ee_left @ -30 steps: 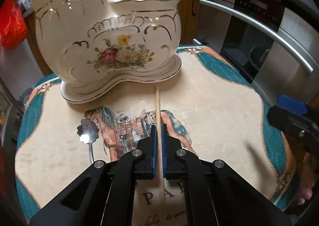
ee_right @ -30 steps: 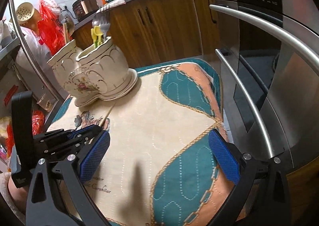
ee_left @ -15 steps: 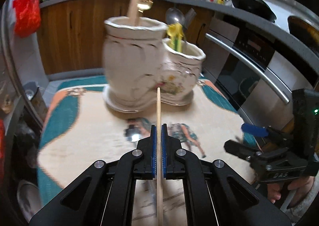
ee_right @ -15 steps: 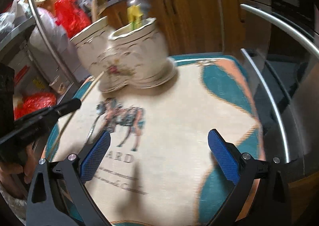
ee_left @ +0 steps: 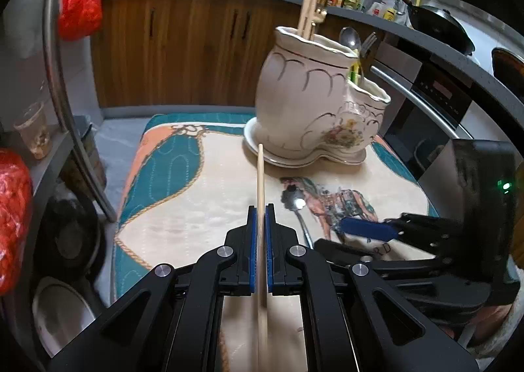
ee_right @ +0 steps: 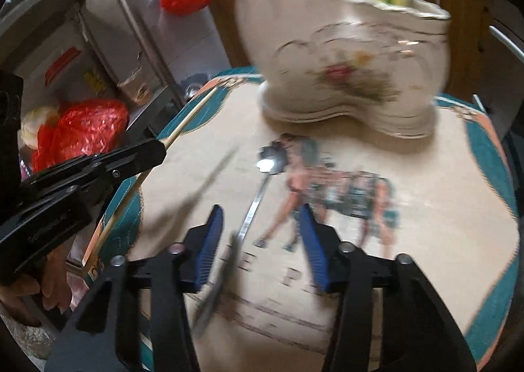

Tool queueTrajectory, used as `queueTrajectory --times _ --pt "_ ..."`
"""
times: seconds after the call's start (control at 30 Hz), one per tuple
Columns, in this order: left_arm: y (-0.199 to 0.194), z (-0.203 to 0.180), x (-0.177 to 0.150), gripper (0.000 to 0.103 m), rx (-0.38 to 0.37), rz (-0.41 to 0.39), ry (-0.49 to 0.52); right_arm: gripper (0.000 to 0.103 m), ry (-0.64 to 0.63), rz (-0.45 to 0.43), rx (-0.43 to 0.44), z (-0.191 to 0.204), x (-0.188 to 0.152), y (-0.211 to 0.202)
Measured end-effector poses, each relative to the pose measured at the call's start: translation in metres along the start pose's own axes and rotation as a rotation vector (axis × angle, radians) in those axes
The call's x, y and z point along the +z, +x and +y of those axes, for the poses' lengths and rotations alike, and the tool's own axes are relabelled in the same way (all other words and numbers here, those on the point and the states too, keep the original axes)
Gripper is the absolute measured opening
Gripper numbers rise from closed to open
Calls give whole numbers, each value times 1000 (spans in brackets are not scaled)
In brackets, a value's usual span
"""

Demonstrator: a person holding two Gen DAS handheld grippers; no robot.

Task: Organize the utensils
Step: 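Grasp the last chopstick with the left tool while the right tool grasps the flower-handled spoon, then carry the chopstick with the left tool while the right tool carries the spoon to the holder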

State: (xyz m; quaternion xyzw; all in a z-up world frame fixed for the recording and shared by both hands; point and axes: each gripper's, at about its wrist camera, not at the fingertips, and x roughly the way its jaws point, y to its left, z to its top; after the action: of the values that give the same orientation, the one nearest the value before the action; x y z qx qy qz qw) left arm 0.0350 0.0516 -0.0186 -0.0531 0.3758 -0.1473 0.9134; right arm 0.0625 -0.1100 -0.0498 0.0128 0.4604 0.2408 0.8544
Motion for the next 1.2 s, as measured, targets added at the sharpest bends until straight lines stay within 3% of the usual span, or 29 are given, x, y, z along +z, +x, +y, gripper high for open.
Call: queueTrajectory --times 0.17,0.23,0.43,0.77,0.97,1.2 --pt "-2 8 -2 5 -4 -1 -9 26 -66 11 -95 14 0 13" --pt "-1 10 -3 5 -8 1 -12 8 -92 3 -131 15 -1 14" --pt "1 5 -7 5 -31 12 -2 3 -86 9 -115 -5 -8 -1" --pt "5 -16 -25 5 -76 64 48 3 -40 -10 -160 -51 -25 -42" --pt "-8 -20 -19 5 -96 9 42 3 -1 -139 -120 -60 -24 -77" --pt "-50 -35 29 5 -145 -170 76 3 9 -365 -89 -61 10 -123"
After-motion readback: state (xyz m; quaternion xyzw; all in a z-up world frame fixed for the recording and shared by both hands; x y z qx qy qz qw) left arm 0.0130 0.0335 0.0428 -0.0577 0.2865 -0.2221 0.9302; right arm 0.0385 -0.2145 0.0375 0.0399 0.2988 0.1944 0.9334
